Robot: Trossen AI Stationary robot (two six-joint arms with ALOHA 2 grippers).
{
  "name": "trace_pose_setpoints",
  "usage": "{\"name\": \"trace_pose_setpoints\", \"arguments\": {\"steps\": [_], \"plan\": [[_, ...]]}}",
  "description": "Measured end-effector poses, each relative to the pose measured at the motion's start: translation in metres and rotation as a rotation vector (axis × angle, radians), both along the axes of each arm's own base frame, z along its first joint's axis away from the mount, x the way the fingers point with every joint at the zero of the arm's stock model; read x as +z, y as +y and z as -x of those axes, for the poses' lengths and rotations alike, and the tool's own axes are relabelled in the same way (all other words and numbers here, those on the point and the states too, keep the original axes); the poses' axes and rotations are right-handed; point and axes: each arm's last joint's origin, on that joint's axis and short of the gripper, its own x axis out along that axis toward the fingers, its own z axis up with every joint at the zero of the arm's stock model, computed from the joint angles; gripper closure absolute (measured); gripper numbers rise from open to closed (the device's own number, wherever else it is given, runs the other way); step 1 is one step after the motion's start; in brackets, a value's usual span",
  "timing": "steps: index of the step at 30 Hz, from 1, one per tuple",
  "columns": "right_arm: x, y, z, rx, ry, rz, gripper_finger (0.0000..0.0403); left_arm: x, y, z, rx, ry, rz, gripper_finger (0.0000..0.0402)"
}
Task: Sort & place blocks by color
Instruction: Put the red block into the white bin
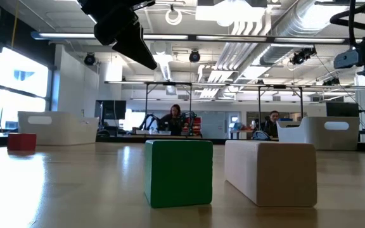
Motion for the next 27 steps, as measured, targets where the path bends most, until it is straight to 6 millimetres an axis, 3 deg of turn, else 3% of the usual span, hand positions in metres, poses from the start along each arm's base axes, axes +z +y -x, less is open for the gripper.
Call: {"name": "trace_pose_setpoints", "arguments": {"steps": [13,27], "plan": [[-0.031,0.01,-0.012,-0.01,0.196,0.036,0.0203,0.0,0.0,0.0,-0.01,0.007,-0.009,0.0174],[-0.054,0.016,-0.022,-0.046,0.252,0.064,0.0203,0.0,0.0,0.0,-0.01,0.007,-0.009,0.0174]]}}
